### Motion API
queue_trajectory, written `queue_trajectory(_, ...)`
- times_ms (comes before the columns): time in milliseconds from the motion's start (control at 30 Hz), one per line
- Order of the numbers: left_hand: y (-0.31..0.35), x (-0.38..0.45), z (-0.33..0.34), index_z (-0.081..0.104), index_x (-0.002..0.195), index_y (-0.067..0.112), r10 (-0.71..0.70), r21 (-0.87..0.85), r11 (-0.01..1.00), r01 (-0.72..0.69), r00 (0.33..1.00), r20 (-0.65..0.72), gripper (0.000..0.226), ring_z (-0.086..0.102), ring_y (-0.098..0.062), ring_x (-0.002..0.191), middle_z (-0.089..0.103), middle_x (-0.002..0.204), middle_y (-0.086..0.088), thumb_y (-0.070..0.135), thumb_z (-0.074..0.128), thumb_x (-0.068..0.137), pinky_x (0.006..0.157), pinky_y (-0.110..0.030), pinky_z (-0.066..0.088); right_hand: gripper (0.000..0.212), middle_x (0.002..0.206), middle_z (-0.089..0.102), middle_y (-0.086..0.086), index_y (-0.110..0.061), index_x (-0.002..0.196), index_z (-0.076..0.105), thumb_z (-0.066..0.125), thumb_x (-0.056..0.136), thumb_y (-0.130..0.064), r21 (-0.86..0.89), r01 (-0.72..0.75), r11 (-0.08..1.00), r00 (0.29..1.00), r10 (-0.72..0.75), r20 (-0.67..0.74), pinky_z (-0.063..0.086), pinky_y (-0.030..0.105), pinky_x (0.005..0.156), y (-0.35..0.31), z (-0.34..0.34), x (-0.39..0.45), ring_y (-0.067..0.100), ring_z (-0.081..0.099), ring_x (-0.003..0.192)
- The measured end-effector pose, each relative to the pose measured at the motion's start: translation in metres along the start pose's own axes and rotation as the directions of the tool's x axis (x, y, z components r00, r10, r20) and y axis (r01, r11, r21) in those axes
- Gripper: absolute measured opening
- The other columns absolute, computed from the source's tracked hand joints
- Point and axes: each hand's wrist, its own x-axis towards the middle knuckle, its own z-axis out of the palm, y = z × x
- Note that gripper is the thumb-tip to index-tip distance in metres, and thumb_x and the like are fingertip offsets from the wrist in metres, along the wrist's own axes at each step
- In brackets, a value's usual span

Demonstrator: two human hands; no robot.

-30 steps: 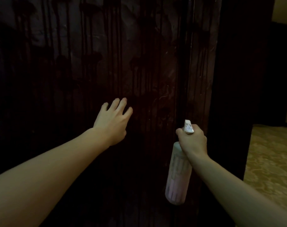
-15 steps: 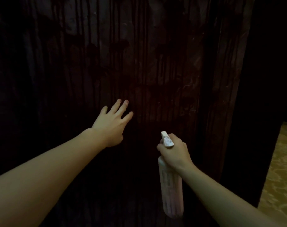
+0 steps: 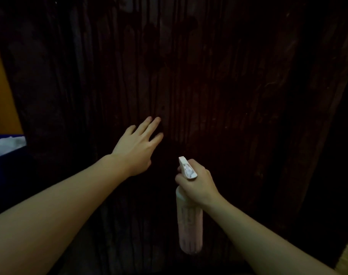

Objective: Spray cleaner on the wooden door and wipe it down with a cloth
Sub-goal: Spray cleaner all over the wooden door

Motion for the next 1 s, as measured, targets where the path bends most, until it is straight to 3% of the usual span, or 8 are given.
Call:
queue_trajectory(167,0.002,0.003,0.003,0.008,0.152,0.017,-0.009,-0.033,0.999,0.01,1.0,0.018,0.085,-0.014,-0.029,0.146,-0.022,0.157,-0.014,0.038,0.057,0.086,0.119,-0.043,0.015,0.015,0.067,0.06,-0.005,-0.023,0.071,0.053,0.052,0.064,-0.036,0.01,0.026,1.0,1.0,-0.026,-0.009,0.052,0.042,0.066,0.003,0.032,-0.004,0.017,0.061,0.067)
queue_trajectory(333,0.012,-0.016,0.025,0.018,0.15,0.017,-0.046,-0.079,0.996,0.041,0.997,-0.054,0.078,0.0,-0.029,0.147,-0.007,0.159,-0.015,0.035,0.058,0.085,0.117,-0.044,0.016,0.023,0.07,0.061,-0.003,-0.021,0.076,0.055,0.054,0.062,-0.04,0.059,-0.016,0.998,0.999,0.014,0.032,0.053,0.044,0.065,0.021,0.054,-0.021,0.019,0.061,0.068)
queue_trajectory(500,0.031,-0.034,0.049,0.025,0.149,0.018,-0.033,-0.088,0.996,0.031,0.999,-0.018,0.076,0.009,-0.031,0.145,0.002,0.159,-0.015,0.034,0.06,0.083,0.113,-0.045,0.022,0.012,0.077,0.064,-0.003,-0.02,0.084,0.061,0.066,0.074,-0.024,0.117,-0.081,0.99,0.996,0.077,0.032,0.053,0.04,0.068,0.044,0.055,-0.031,0.016,0.063,0.072)
queue_trajectory(567,0.037,-0.035,0.054,0.023,0.15,0.018,-0.04,-0.099,0.994,0.039,0.999,-0.004,0.077,0.006,-0.032,0.146,-0.001,0.159,-0.016,0.035,0.059,0.084,0.113,-0.046,0.021,0.009,0.074,0.063,-0.004,-0.02,0.083,0.06,0.066,0.077,-0.018,0.134,-0.094,0.986,0.996,0.095,-0.002,0.052,0.039,0.067,0.052,0.053,-0.031,0.014,0.062,0.07)
queue_trajectory(733,0.048,-0.036,0.059,0.002,0.152,0.018,-0.059,-0.048,0.997,0.062,0.996,0.06,0.084,-0.009,-0.035,0.146,-0.018,0.157,-0.017,0.04,0.053,0.089,0.116,-0.047,0.016,0.016,0.071,0.062,-0.004,-0.024,0.075,0.056,0.056,0.065,-0.037,0.069,-0.136,0.988,0.986,0.142,-0.089,0.054,0.045,0.068,0.064,0.041,-0.028,0.02,0.062,0.07)
queue_trajectory(867,0.053,-0.036,0.062,-0.001,0.152,0.016,-0.073,-0.051,0.996,0.077,0.995,0.072,0.084,-0.013,-0.038,0.145,-0.02,0.156,-0.018,0.039,0.05,0.09,0.117,-0.048,0.017,0.015,0.066,0.058,-0.004,-0.023,0.069,0.053,0.065,0.076,-0.023,0.07,-0.166,0.984,0.972,0.175,-0.16,0.053,0.044,0.065,0.078,0.028,-0.034,0.018,0.06,0.066)
queue_trajectory(1000,0.057,-0.035,0.062,-0.002,0.152,0.015,-0.094,-0.043,0.994,0.097,0.993,0.072,0.084,-0.012,-0.038,0.145,-0.02,0.156,-0.018,0.04,0.049,0.09,0.116,-0.048,0.017,0.009,0.077,0.063,-0.001,-0.019,0.084,0.06,0.067,0.081,-0.015,0.124,-0.215,0.969,0.959,0.233,-0.158,0.051,0.033,0.063,0.09,0.017,-0.04,0.013,0.061,0.071)
